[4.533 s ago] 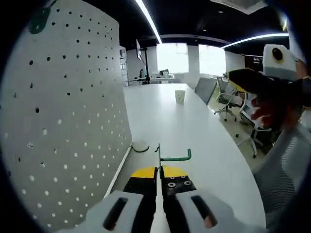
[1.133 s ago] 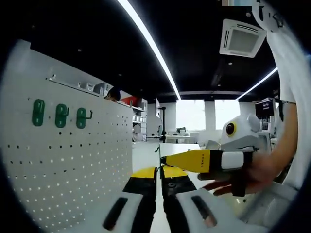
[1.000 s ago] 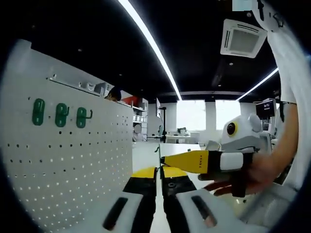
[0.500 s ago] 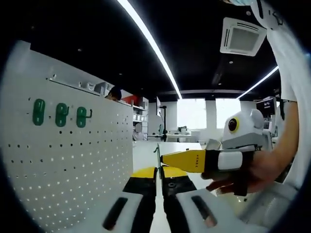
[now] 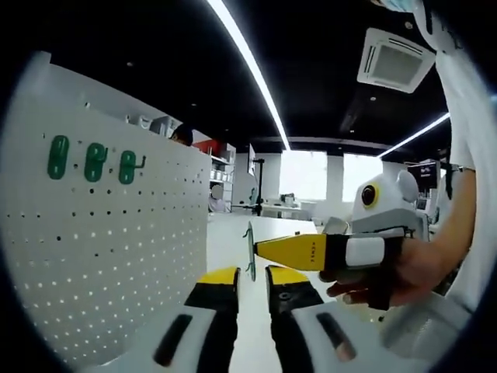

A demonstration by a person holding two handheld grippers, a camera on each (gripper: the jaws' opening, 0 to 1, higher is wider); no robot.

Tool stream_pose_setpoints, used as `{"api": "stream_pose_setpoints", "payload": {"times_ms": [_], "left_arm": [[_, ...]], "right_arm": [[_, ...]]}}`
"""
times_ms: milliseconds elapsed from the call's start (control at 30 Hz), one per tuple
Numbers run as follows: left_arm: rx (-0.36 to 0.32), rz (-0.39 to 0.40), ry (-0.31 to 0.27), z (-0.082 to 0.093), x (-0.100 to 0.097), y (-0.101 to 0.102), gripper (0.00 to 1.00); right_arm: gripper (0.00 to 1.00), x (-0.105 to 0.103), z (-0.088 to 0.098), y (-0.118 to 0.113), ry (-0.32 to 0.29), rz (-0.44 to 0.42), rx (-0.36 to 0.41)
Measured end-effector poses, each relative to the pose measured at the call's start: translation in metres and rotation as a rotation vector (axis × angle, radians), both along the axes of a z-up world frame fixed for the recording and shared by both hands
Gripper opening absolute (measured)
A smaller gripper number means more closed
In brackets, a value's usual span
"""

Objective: Insert the hook assembly into the mounting plate slot until the hook locks in place.

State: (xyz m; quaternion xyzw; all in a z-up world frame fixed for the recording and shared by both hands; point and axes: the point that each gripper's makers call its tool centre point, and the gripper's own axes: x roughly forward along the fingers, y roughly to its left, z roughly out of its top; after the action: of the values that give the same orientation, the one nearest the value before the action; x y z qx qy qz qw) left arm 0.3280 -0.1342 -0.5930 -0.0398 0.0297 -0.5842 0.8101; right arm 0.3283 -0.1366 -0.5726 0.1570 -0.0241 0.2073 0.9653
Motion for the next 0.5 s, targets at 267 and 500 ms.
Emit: {"api": "stream_pose_setpoints", "payload": {"times_ms": [267, 500], "left_arm": [[0.043, 0.006, 0.008, -0.012, 0.000, -0.002, 0.52], [0.063, 0.012, 0.002, -0.016, 0.000, -0.002, 0.67]], "right_arm": [[0.00, -0.001, -0.002, 0.001, 0.007, 0.005, 0.002], [0.00, -0.001, -0.004, 0.001, 0.022, 0.008, 0.020]]}}
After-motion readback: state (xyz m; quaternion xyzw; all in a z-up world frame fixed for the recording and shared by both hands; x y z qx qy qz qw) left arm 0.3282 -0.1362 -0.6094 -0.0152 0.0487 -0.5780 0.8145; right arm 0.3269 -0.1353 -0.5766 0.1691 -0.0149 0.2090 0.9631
